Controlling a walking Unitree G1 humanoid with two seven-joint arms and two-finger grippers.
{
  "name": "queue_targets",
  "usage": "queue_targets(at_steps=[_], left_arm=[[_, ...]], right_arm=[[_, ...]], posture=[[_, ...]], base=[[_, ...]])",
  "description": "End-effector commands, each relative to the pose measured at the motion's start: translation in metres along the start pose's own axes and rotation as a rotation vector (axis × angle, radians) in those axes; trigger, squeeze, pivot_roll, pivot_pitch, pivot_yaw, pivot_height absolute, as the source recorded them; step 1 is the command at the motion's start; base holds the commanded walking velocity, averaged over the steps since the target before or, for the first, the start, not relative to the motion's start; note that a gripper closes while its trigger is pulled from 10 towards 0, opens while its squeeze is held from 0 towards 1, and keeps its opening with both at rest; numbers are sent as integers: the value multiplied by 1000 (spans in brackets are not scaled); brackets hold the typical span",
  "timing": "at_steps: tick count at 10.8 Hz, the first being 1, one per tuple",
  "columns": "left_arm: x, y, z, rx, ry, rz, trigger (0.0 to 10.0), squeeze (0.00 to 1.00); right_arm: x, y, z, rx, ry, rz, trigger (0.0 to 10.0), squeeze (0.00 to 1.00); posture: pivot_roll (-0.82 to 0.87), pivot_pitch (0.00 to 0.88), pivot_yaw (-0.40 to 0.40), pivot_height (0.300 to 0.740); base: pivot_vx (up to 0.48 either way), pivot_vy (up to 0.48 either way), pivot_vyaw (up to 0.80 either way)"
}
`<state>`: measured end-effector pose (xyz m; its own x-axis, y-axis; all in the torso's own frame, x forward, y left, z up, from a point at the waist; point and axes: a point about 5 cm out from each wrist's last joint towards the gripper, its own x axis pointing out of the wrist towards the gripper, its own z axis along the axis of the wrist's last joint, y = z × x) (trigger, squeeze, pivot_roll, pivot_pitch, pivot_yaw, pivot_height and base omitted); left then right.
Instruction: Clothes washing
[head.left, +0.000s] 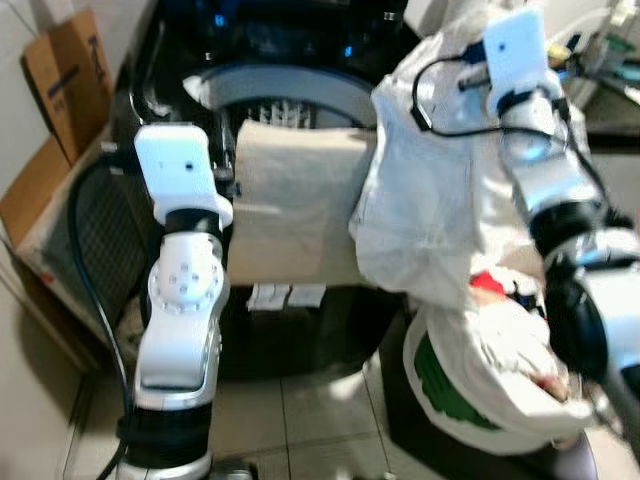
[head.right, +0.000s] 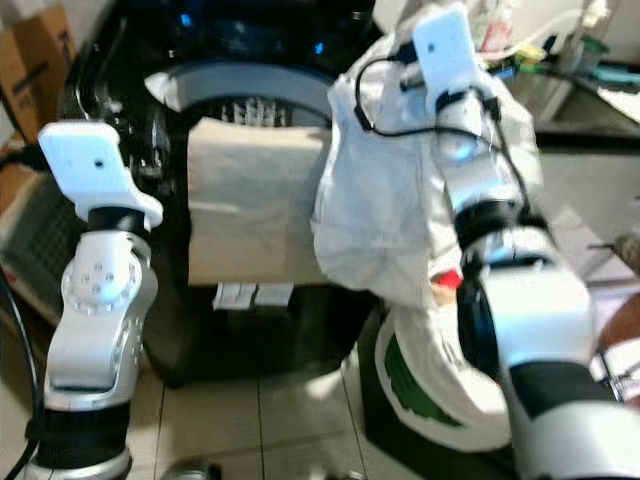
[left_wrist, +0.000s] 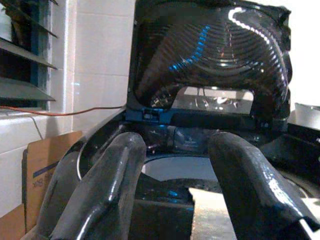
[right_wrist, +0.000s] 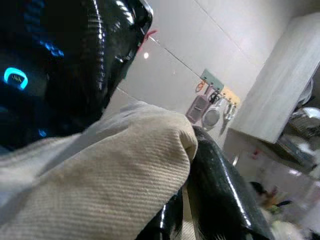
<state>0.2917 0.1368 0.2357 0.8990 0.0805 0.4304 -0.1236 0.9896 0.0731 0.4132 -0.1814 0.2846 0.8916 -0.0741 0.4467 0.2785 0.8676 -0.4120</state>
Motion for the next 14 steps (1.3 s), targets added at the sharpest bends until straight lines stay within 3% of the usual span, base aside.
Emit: queue_targets(at_steps=[1, 2, 4, 5, 6, 7, 8, 11, 14], left_arm=[[0, -7, -3, 10, 16, -38, 10000, 0], [-3, -8, -7, 54, 21, -63, 10000, 0], [-6, -4, -9, 42, 27, -53, 10000, 0], [-6, -4, -9, 34, 29, -51, 10000, 0], [-6, -6, -9, 29, 26, -49, 10000, 0], [-4, -7, -10, 44, 26, -39, 10000, 0], [-4, -7, -9, 55, 20, -35, 10000, 0], [-1, -7, -3, 103, -17, -54, 10000, 0], [-1, -10, -4, 92, -12, -64, 10000, 0]], right_arm=[[2, -8, 9, 48, -53, -48, 0, 0], [-7, -6, 16, 62, -149, -51, 0, 0], [-26, -22, 47, 69, -329, -96, 0, 0], [-32, -38, 88, 55, -503, -138, 0, 0], [-37, -46, 111, 59, -627, -132, 0, 0], [-55, -20, 85, 77, -524, -20, 0, 0], [-64, -10, 74, 95, -471, 6, 0, 0], [-74, -2, 60, 96, -401, 9, 0, 0], [-80, 6, 51, 109, -319, 33, 0, 0]], posture=[[144, 0, -88, 740], [135, 0, -85, 740], [133, 0, -91, 740], [116, 0, -81, 740], [110, 0, -78, 740], [111, 0, -79, 740], [110, 0, -75, 740], [104, 0, -67, 740], [101, 0, -62, 740]], base=[[0, 0, 0], [0, 0, 0], [0, 0, 0], [0, 0, 0], [0, 0, 0], [0, 0, 0], [0, 0, 0], [0, 0, 0], [0, 0, 0]])
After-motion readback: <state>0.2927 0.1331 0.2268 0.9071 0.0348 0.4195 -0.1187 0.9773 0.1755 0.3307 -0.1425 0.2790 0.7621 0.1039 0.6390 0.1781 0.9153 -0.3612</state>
